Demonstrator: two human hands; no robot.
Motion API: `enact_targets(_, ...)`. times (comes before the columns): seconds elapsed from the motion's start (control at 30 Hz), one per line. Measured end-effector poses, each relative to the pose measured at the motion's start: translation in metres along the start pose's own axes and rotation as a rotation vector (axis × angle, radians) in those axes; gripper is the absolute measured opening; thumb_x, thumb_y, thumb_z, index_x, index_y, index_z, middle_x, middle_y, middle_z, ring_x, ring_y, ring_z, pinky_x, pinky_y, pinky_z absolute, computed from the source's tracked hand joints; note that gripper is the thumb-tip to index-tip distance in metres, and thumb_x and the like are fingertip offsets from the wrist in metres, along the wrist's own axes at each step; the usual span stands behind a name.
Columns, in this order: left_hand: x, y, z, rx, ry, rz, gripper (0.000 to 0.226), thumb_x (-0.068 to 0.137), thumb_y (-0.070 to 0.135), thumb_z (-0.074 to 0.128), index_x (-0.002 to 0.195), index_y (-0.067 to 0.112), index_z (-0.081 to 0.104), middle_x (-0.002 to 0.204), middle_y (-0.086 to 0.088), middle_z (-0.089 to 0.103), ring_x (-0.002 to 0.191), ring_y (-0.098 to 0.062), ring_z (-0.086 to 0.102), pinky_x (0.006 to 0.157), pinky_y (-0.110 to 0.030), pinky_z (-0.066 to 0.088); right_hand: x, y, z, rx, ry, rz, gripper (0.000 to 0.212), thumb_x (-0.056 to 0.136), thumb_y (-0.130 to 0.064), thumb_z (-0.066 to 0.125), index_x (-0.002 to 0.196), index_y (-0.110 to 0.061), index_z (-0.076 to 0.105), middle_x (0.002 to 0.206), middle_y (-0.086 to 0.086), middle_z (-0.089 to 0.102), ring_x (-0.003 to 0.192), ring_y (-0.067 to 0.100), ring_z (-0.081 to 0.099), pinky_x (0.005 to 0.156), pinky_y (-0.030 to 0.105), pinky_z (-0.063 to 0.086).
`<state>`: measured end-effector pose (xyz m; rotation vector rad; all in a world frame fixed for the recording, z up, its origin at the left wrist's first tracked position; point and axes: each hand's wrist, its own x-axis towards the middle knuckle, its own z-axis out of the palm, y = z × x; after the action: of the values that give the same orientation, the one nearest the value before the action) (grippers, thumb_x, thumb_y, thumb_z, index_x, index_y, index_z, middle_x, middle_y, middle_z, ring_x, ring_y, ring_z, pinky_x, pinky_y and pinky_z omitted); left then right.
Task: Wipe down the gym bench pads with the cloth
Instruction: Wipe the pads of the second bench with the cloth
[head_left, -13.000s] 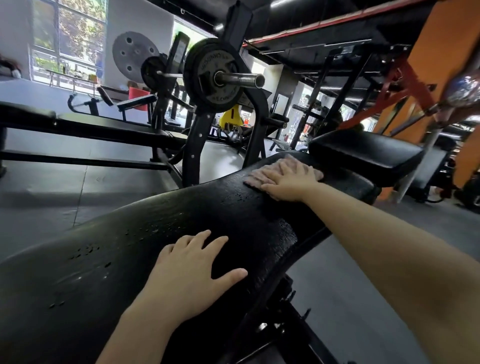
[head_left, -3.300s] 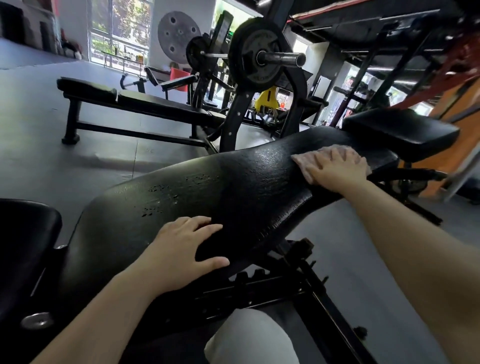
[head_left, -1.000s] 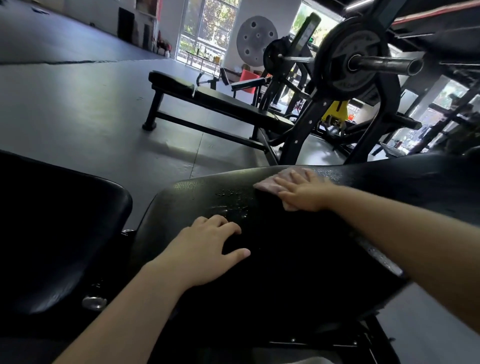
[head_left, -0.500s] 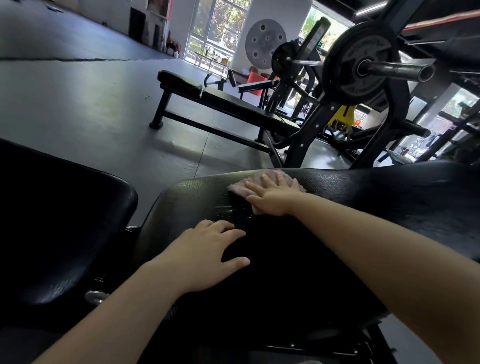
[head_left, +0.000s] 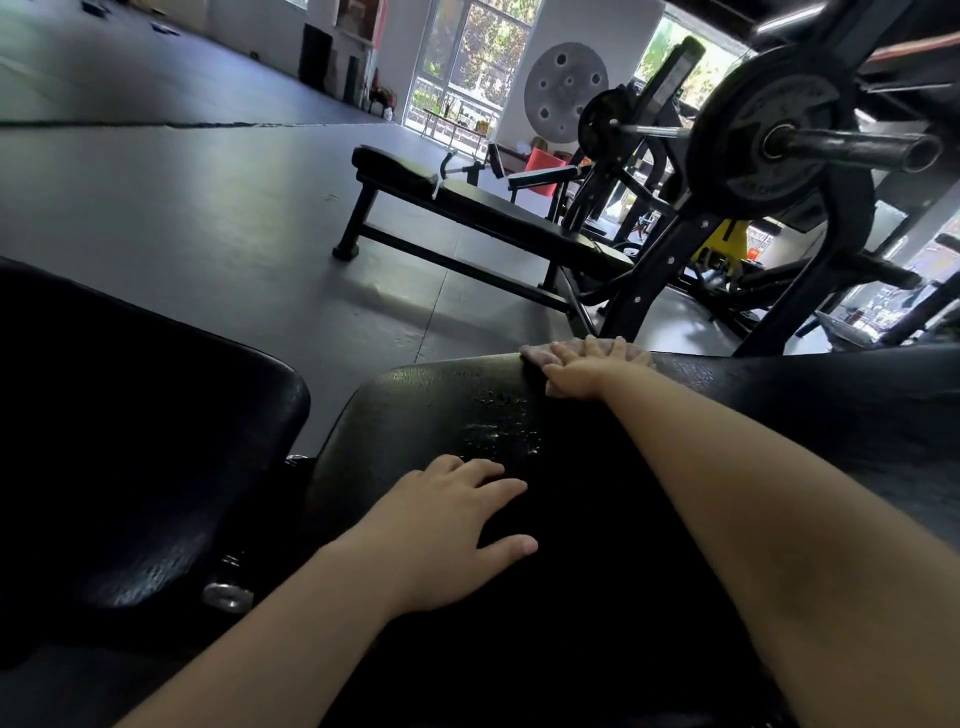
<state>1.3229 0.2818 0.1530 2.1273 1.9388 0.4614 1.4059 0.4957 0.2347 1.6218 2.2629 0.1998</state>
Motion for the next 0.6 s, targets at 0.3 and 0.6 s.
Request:
enact_targets(0.3, 0.001, 0.002, -0.003, 0.021, -0.022, 0.0, 0.062, 0.091, 0.063, 0.028, 0.147, 0.038, 0.018, 0.154, 0.012, 0.017, 0.139, -0.016, 0.017, 0.113, -0.035, 0.025, 0.003, -0.019, 0.009, -0.037, -0.034, -0.143, 0.066, 0.095, -0.047, 0.038, 0.148, -0.044, 0.0, 0.159, 0.003, -0.014, 0.142, 0.039, -0.018, 0.109, 0.065, -0.012)
enact_targets(0.6, 0.0, 0.004, 0.0, -0.005, -0.006, -0.012, 0.051, 0.098, 0.048, 0.028, 0.147, 0.036, 0.02, 0.155, 0.011, 0.018, 0.139, -0.016, 0.018, 0.112, -0.038, 0.027, -0.012, 0.029, 0.01, -0.079, -0.007, -0.152, 0.059, 0.096, -0.054, 0.031, 0.146, -0.05, 0.0, 0.158, -0.008, -0.015, 0.145, 0.03, -0.014, 0.113, 0.058, -0.006)
